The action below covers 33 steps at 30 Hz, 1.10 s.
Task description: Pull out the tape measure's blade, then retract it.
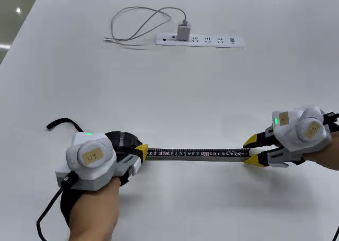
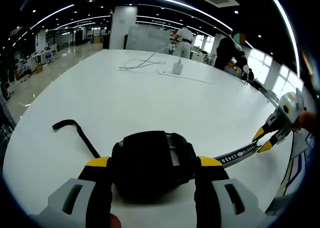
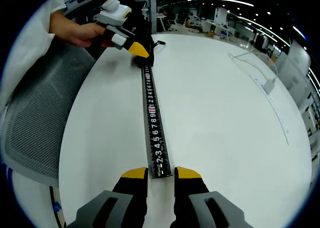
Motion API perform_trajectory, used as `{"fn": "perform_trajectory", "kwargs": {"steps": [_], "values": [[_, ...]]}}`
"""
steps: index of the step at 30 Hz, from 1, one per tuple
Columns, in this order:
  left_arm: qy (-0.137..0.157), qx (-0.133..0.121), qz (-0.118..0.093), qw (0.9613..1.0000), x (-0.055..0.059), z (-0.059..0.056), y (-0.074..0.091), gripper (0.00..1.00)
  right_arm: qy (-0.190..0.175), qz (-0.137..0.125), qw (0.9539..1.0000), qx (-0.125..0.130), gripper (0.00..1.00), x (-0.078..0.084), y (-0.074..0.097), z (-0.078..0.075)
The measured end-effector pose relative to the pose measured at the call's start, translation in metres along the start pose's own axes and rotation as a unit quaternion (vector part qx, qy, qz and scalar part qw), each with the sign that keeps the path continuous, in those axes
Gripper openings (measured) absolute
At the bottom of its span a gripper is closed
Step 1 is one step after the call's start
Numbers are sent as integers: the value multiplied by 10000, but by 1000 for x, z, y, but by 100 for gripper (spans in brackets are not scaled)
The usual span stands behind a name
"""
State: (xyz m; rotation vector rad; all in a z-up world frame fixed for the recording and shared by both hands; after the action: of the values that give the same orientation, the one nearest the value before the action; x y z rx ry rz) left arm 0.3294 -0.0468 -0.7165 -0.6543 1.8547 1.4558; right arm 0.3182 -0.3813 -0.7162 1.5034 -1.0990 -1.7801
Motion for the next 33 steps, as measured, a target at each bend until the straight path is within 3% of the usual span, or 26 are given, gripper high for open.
{"fn": "perform_trajectory", "kwargs": {"steps": [7, 15, 33], "values": [[-3, -3, 27, 10000, 0, 0, 0, 63, 72, 61, 10000, -21, 14, 1, -4, -1], [3, 94, 234, 9997, -1, 1, -2, 63, 94, 84, 9999, 22, 12, 2, -5, -3], [-87, 132, 279, 9995, -2, 2, -1, 61, 108, 103, 9999, 37, 11, 1, -5, -3]]}}
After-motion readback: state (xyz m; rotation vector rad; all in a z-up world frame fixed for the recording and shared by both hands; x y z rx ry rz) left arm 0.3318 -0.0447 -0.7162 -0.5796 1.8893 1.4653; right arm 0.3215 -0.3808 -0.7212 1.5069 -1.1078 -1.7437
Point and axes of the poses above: the centre of the closed fingertips' face, and the gripper's own axes: y roughly backward along the fingers, z roughly to its left, x roughly out of its underside, the point moved 8 cm from there along y, roughly backward along the fingers, and after that the axes turned 2 degrees about -x, right-handed, at the moved point
